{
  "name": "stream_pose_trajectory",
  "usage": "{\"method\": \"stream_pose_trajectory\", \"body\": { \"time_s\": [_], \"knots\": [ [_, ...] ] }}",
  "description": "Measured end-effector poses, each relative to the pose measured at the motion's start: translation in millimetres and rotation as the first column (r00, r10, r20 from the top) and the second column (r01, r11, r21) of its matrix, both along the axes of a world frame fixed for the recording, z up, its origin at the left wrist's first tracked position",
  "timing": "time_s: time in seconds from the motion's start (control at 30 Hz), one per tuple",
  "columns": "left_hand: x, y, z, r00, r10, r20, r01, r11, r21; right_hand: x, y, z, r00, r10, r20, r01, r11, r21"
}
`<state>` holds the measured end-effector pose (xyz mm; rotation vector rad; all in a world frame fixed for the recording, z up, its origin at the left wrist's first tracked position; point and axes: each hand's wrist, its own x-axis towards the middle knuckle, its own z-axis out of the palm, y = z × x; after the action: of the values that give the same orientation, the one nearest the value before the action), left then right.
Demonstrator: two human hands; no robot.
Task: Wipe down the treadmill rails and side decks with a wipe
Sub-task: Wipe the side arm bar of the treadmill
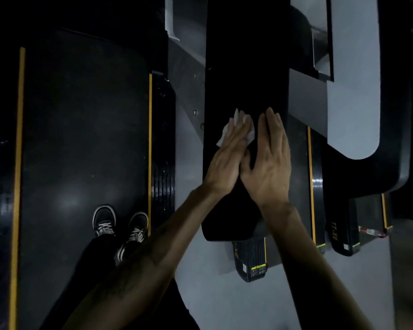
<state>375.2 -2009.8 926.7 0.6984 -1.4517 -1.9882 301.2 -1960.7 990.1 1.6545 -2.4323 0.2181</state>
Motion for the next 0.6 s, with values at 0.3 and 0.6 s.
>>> {"method": "stream_pose_trajectory", "body": {
  "time_s": [0.3, 0.6],
  "knots": [
    [-9, -5, -32, 0.992, 0.117, 0.043, -0.122, 0.983, 0.134, 4, -2, 3, 0.998, -0.052, -0.018, 0.053, 0.997, 0.059],
    [17, 35, -22, 0.996, 0.082, -0.025, -0.074, 0.970, 0.233, 4, -1, 1, 0.998, -0.054, -0.026, 0.056, 0.996, 0.064]
  ]
}}
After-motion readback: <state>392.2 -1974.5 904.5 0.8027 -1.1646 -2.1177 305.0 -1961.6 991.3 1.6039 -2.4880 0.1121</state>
